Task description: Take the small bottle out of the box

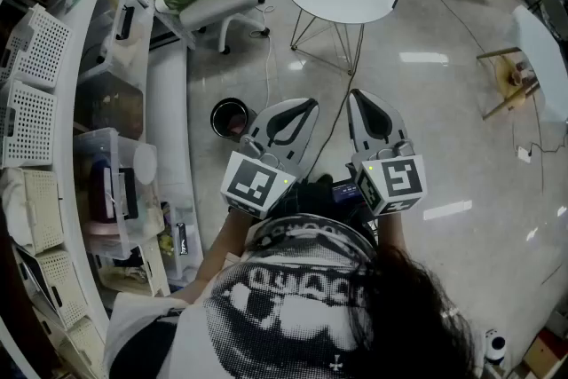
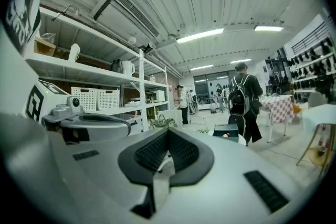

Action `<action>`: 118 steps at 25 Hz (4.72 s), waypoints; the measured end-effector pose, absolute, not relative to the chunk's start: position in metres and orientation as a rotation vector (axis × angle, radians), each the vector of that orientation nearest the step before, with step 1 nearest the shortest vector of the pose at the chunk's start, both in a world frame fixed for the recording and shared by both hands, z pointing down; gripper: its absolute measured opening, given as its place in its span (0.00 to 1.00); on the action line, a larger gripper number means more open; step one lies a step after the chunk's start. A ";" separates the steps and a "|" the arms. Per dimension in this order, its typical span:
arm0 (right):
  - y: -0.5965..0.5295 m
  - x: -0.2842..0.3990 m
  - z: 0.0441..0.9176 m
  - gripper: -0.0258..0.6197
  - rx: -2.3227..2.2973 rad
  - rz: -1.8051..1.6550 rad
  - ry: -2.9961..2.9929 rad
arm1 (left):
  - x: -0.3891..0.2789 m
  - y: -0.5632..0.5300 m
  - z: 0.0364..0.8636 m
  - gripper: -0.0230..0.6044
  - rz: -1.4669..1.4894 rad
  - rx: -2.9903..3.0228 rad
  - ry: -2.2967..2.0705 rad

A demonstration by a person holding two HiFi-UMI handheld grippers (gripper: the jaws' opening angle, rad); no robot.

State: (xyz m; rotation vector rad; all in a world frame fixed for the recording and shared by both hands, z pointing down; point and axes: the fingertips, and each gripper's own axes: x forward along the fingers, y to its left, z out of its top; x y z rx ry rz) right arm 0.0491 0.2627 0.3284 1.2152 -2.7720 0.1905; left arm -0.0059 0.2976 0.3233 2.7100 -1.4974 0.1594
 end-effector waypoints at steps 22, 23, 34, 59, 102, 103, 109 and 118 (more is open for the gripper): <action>0.246 0.107 0.355 0.04 1.270 0.387 -2.746 | 0.036 0.273 0.343 0.06 0.252 2.687 -1.450; 0.245 0.108 0.355 0.04 1.277 0.392 -2.749 | 0.038 0.271 0.345 0.06 0.264 2.691 -1.440; 0.183 0.124 0.364 0.04 1.346 0.402 -2.706 | 0.060 0.203 0.359 0.06 0.320 2.740 -1.321; -0.050 0.068 0.401 0.04 1.405 0.623 -2.550 | -0.032 -0.040 0.404 0.06 0.420 2.674 -1.195; -0.231 0.054 0.476 0.04 1.082 0.801 -2.488 | -0.056 -0.186 0.416 0.06 0.335 2.445 -1.481; -0.239 0.059 0.480 0.04 1.079 0.813 -2.481 | -0.052 -0.192 0.415 0.06 0.332 2.444 -1.484; -0.292 0.084 0.509 0.04 1.059 0.877 -2.427 | -0.030 -0.224 0.412 0.06 0.382 2.437 -1.504; -0.383 0.088 0.574 0.21 1.072 1.245 -2.288 | -0.014 -0.262 0.413 0.06 0.390 2.408 -1.566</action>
